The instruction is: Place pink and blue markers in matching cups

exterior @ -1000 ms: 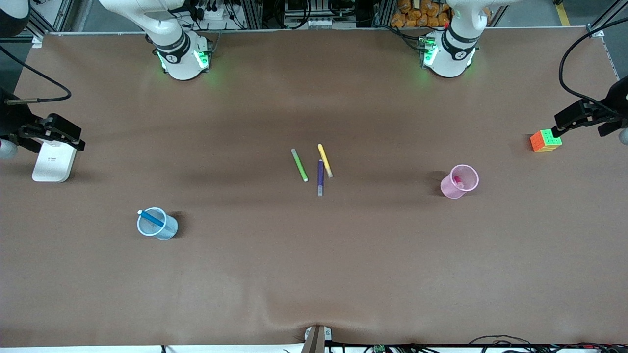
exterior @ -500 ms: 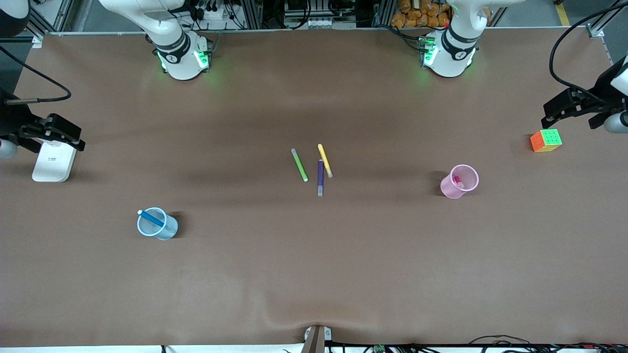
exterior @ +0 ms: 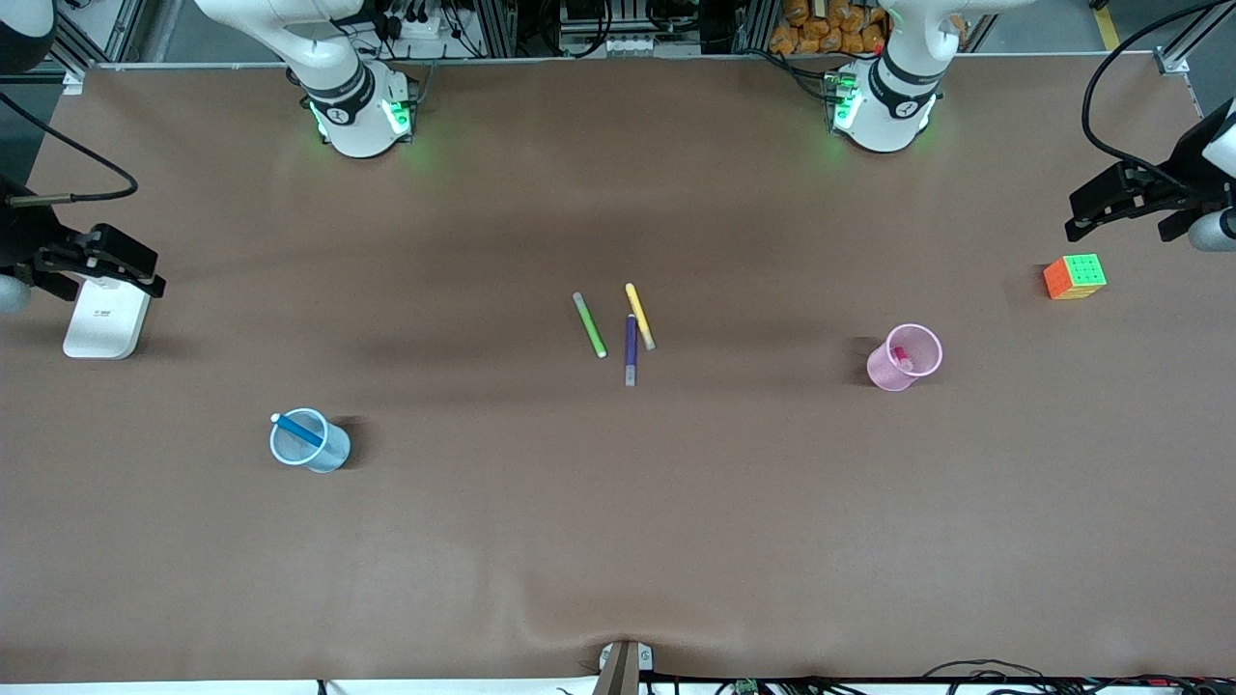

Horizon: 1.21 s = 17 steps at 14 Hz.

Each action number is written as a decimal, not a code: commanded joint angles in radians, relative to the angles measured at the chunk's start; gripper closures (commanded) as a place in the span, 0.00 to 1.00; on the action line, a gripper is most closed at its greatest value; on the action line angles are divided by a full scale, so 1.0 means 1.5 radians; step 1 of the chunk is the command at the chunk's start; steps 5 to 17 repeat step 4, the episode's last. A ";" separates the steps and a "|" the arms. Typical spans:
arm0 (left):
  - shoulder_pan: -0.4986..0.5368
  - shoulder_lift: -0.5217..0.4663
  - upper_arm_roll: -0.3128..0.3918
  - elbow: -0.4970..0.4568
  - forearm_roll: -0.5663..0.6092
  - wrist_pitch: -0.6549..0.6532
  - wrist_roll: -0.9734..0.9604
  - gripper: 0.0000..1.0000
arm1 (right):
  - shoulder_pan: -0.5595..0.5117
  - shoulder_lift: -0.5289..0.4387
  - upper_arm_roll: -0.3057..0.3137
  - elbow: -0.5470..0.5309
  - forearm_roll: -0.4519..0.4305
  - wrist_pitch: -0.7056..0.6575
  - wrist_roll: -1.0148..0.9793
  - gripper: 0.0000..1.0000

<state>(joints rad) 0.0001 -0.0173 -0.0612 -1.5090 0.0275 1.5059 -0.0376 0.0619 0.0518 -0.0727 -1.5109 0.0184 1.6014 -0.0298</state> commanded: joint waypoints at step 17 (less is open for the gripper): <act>-0.005 -0.009 0.004 -0.005 0.002 -0.006 -0.025 0.00 | -0.075 -0.016 0.072 -0.011 0.011 0.000 -0.003 0.00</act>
